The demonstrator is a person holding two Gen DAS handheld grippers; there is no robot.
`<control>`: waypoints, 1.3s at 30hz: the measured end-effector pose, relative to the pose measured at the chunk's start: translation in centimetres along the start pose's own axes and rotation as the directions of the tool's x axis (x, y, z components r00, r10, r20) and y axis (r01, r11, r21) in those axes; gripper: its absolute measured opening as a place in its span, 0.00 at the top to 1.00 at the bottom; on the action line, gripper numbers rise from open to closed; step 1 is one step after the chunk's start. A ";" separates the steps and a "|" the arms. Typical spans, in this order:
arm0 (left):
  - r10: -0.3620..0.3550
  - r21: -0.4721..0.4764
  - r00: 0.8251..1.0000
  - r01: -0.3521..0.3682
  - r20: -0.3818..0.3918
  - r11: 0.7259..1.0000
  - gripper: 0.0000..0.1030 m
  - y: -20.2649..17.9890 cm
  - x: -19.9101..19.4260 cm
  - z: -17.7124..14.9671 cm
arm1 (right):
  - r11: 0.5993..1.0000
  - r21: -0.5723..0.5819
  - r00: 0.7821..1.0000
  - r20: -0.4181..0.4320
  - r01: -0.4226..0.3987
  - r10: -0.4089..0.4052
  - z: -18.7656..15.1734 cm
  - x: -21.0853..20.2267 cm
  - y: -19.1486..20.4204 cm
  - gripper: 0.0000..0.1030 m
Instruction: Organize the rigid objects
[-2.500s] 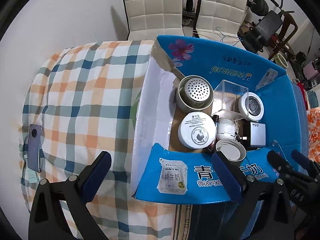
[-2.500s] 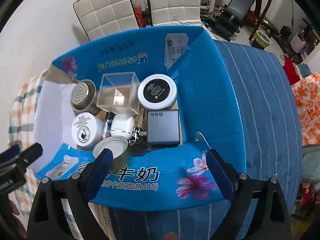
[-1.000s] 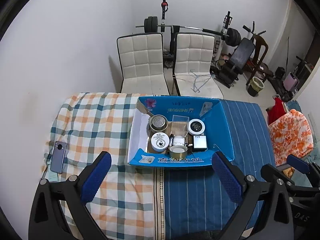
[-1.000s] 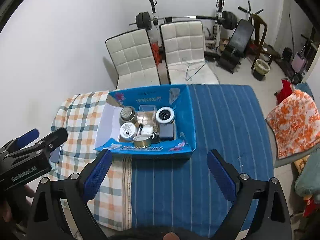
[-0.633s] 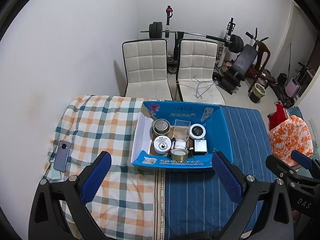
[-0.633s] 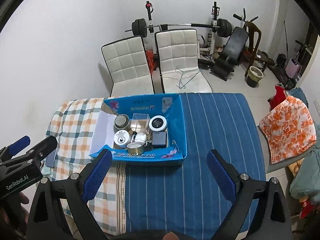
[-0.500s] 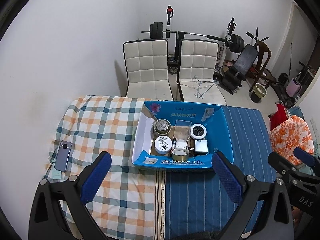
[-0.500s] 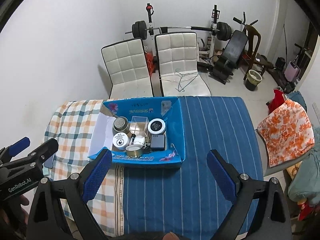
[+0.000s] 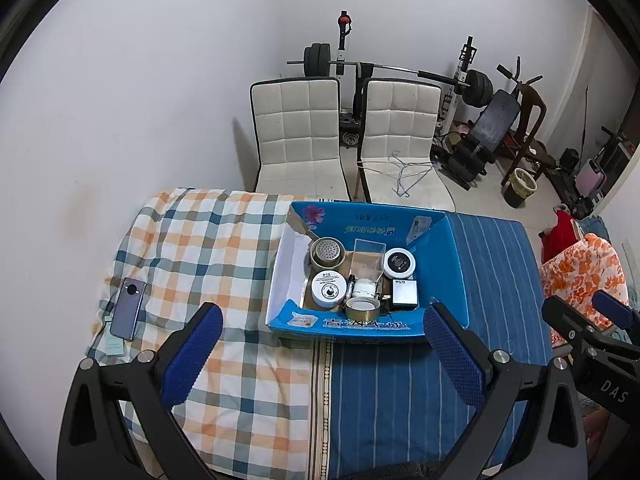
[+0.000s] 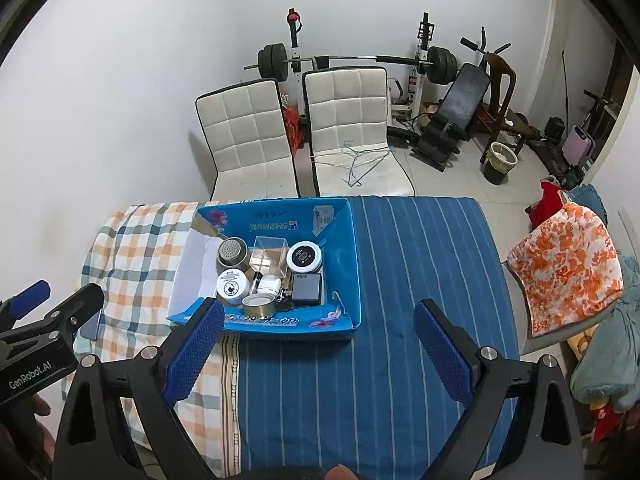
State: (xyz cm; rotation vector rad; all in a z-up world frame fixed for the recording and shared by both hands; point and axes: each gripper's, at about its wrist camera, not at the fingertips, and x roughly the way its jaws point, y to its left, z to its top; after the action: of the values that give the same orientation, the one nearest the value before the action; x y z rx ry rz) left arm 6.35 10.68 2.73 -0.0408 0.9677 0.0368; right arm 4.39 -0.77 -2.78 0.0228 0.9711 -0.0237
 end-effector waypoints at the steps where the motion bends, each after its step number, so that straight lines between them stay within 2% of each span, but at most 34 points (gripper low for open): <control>1: 0.000 -0.001 1.000 0.000 0.001 1.000 0.00 0.0 0.0 0.0 | 1.000 0.003 1.000 0.000 0.002 -0.002 0.0 0.0 0.0 0.05; 39: 0.016 -0.025 1.000 -0.016 -0.008 1.000 0.00 0.2 0.1 -0.6 | 1.000 0.008 1.000 0.003 0.020 -0.020 -0.1 0.1 -0.5 0.05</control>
State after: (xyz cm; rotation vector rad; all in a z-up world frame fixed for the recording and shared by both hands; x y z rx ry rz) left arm 5.89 10.82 2.31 -0.0560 0.9750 0.0635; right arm 4.32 -1.22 -2.90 0.0206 0.9683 -0.0459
